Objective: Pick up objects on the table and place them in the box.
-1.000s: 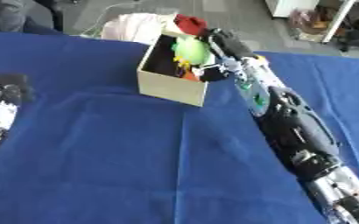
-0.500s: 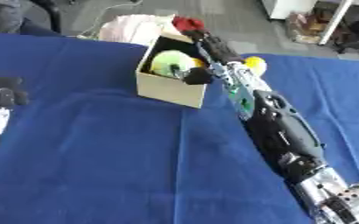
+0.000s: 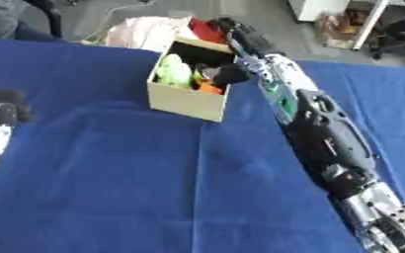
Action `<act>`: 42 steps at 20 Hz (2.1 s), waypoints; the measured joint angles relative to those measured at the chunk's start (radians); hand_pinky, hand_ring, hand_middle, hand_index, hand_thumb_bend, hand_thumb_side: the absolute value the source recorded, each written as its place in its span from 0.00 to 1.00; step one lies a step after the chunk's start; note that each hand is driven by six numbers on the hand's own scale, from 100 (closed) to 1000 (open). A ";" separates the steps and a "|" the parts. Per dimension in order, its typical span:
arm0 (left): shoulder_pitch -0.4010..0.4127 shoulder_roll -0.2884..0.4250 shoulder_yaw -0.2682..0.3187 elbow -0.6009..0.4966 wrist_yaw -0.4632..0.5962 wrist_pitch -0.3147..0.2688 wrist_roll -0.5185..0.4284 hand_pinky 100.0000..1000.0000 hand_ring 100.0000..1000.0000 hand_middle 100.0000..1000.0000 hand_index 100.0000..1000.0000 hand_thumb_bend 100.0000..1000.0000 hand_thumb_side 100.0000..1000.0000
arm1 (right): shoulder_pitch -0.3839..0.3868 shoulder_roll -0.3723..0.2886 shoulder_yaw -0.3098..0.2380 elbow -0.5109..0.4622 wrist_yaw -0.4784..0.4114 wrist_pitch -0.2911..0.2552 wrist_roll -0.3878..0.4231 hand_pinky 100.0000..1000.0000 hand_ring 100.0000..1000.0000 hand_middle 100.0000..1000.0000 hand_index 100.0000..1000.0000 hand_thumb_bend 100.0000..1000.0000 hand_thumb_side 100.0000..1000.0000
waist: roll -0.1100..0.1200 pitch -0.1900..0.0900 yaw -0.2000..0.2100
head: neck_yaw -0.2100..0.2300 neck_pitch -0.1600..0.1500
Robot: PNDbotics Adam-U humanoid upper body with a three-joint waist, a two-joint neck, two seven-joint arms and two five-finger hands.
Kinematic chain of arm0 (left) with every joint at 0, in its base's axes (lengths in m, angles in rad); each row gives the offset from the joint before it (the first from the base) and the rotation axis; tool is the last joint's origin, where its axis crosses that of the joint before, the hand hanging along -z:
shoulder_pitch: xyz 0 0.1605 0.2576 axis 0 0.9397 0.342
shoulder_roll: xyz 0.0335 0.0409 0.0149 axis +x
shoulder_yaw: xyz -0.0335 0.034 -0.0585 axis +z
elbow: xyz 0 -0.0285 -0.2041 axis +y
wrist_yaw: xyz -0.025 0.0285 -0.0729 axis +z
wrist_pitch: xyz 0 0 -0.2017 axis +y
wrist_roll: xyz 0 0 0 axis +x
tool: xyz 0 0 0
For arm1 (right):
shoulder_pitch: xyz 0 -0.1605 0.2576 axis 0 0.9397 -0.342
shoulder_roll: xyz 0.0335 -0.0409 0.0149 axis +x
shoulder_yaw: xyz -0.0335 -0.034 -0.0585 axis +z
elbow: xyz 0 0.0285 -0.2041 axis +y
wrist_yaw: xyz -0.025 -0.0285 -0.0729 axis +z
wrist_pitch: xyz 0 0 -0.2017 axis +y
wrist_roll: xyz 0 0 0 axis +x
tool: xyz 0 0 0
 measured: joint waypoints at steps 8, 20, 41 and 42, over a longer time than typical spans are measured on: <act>0.007 0.000 0.005 0.005 -0.006 0.000 0.005 0.85 0.58 0.53 0.74 0.05 0.62 | 0.025 -0.059 -0.081 0.053 -0.087 0.161 -0.125 0.80 0.80 0.86 1.00 0.18 0.43 | 0.000 0.000 -0.009 | 0.012 0.000; 0.008 -0.001 0.011 0.005 -0.009 -0.002 0.007 0.86 0.58 0.53 0.74 0.04 0.63 | 0.076 -0.059 -0.132 0.235 -0.062 0.266 -0.121 0.80 0.81 0.85 0.98 0.19 0.51 | 0.000 0.020 -0.003 | 0.022 -0.018; 0.008 -0.008 0.011 0.004 -0.009 -0.002 0.007 0.86 0.58 0.53 0.74 0.02 0.63 | 0.076 -0.049 -0.154 0.160 0.020 0.314 -0.348 0.58 0.43 0.30 0.45 0.00 0.00 | 0.000 0.021 -0.004 | 0.027 -0.018; 0.008 -0.008 0.011 0.004 -0.009 -0.002 0.007 0.86 0.58 0.53 0.74 0.02 0.63 | 0.076 -0.049 -0.155 0.157 0.019 0.316 -0.367 0.58 0.43 0.30 0.45 0.00 0.00 | 0.000 0.021 -0.005 | 0.027 -0.018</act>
